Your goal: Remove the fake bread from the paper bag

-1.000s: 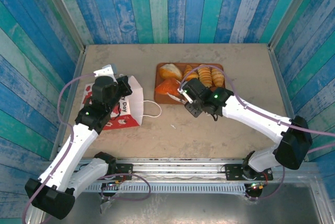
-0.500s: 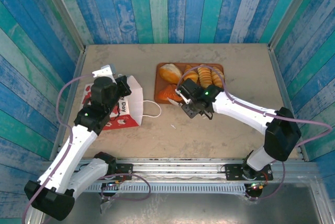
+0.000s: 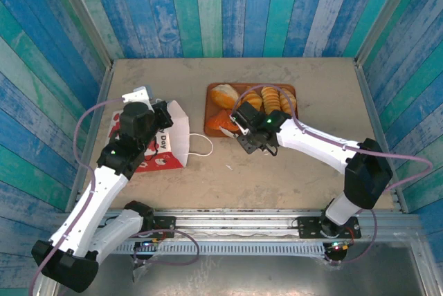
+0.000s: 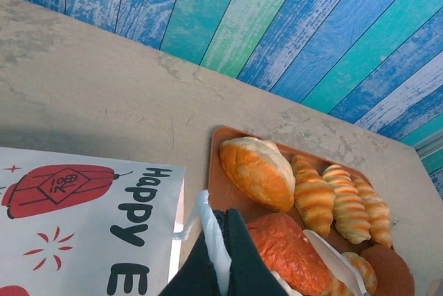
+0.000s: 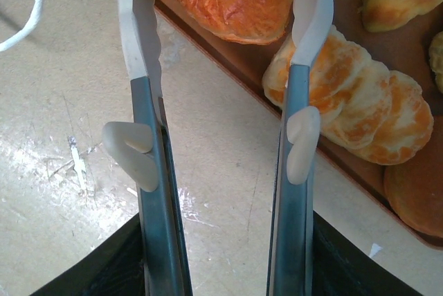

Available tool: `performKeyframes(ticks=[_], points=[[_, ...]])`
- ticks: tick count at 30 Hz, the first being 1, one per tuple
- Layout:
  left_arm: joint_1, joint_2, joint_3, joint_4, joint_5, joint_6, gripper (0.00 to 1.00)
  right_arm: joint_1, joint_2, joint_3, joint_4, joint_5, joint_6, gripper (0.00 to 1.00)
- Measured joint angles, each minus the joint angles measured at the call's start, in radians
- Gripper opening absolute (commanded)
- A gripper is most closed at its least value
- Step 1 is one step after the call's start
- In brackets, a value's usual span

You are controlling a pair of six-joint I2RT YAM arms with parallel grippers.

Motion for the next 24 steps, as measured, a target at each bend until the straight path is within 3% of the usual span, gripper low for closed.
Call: performKeyframes(ticks=[11, 24], points=[[0.000, -0.039, 0.040, -0.048, -0.001, 0.126, 0.00, 0.000, 0.040, 0.008, 0.010, 0.007, 0.022, 0.57], [0.000, -0.045, 0.040, -0.048, 0.003, 0.140, 0.00, -0.010, 0.043, 0.035, 0.015, -0.003, -0.036, 0.59]])
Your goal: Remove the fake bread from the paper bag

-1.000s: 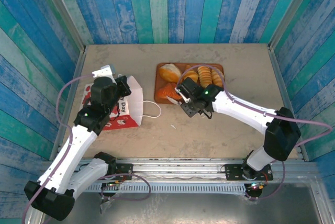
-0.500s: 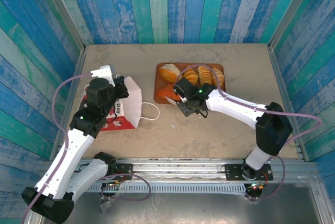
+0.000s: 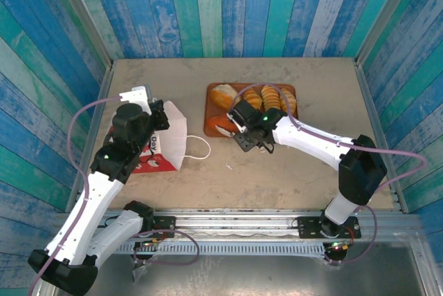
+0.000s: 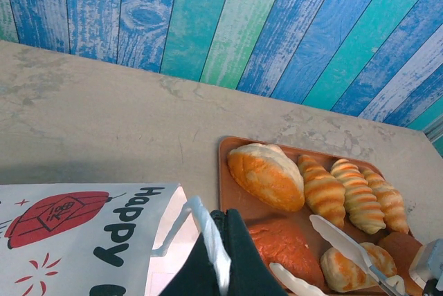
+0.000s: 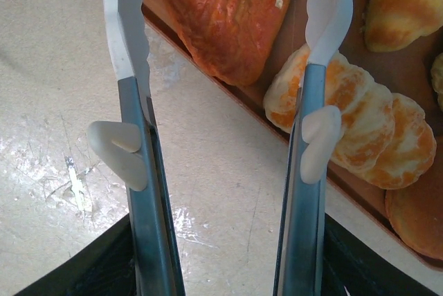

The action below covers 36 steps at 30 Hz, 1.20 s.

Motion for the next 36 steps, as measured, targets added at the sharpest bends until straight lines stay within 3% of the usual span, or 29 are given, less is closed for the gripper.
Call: performKeyframes(ticks=[14, 26, 36], points=[[0.000, 0.002, 0.008, -0.004, 0.006, 0.016, 0.00, -0.019, 0.074, 0.013, -0.022, 0.001, -0.142, 0.49], [0.000, 0.002, 0.008, -0.007, 0.010, 0.019, 0.00, -0.054, 0.061, 0.014, -0.022, 0.006, -0.299, 0.50], [0.000, 0.002, 0.008, -0.007, 0.022, 0.018, 0.00, -0.065, 0.061, 0.034, -0.034, 0.000, -0.331, 0.52]])
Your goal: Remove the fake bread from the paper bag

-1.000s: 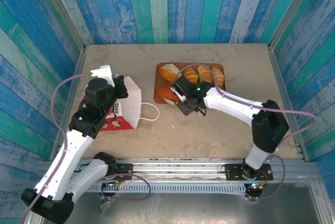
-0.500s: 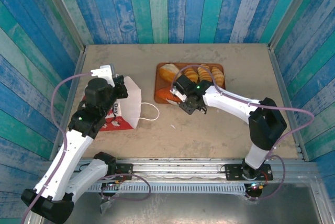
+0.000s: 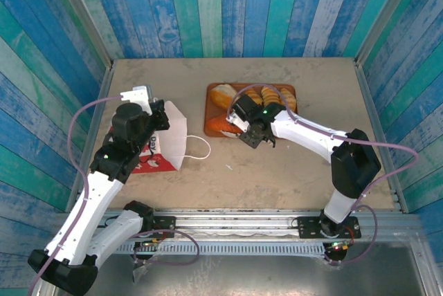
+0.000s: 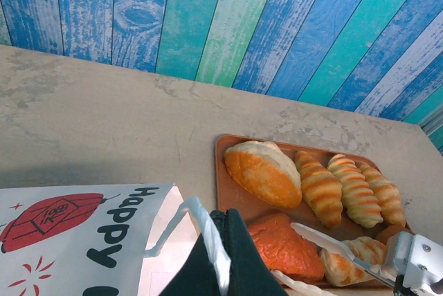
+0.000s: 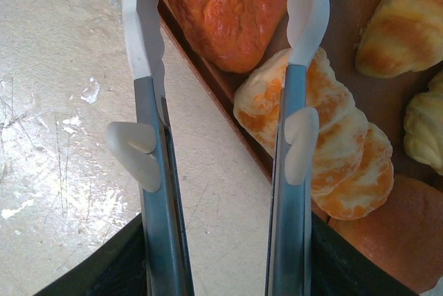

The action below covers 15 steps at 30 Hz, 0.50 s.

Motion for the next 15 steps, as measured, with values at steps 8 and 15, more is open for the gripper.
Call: performKeyframes(ticks=[8, 15], points=[[0.000, 0.010, 0.000, 0.002, 0.008, -0.003, 0.00, -0.002, 0.000, 0.000, -0.003, -0.003, 0.003, 0.51], [0.000, 0.016, 0.000, 0.002, 0.015, -0.010, 0.00, -0.013, -0.001, 0.000, -0.003, -0.033, 0.045, 0.51]])
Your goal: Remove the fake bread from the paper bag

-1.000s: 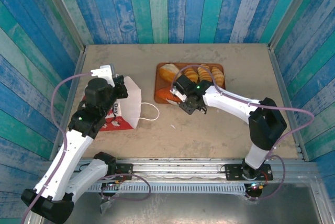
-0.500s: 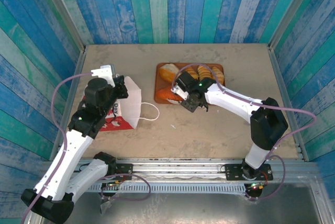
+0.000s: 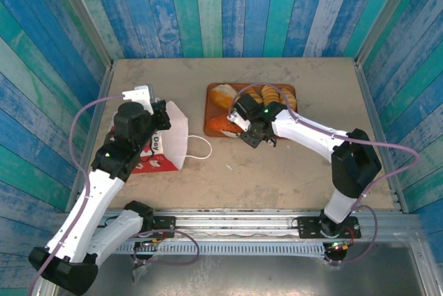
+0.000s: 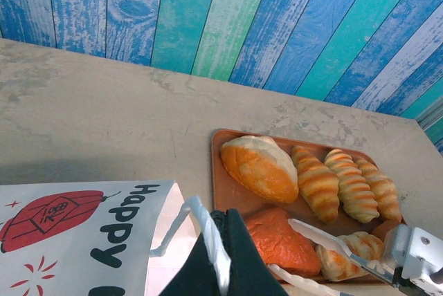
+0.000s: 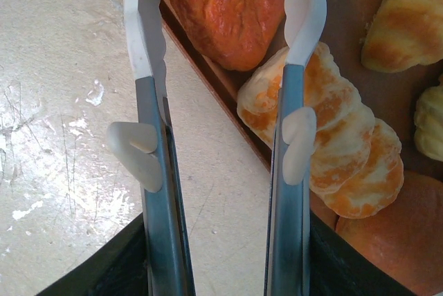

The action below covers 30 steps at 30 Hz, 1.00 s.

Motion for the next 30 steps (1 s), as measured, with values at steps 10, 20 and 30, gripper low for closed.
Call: performKeyframes(ticks=[10, 20, 30], points=[[0.000, 0.000, 0.000, 0.000, 0.004, -0.001, 0.00, 0.000, -0.006, 0.000, 0.000, -0.023, 0.036, 0.54], [0.000, 0.003, 0.000, 0.001, 0.016, -0.001, 0.00, 0.000, -0.084, 0.000, 0.009, -0.048, 0.055, 0.53], [0.000, 0.080, 0.063, 0.008, 0.149, 0.014, 0.00, -0.006, -0.202, -0.034, 0.048, -0.056, 0.080, 0.52]])
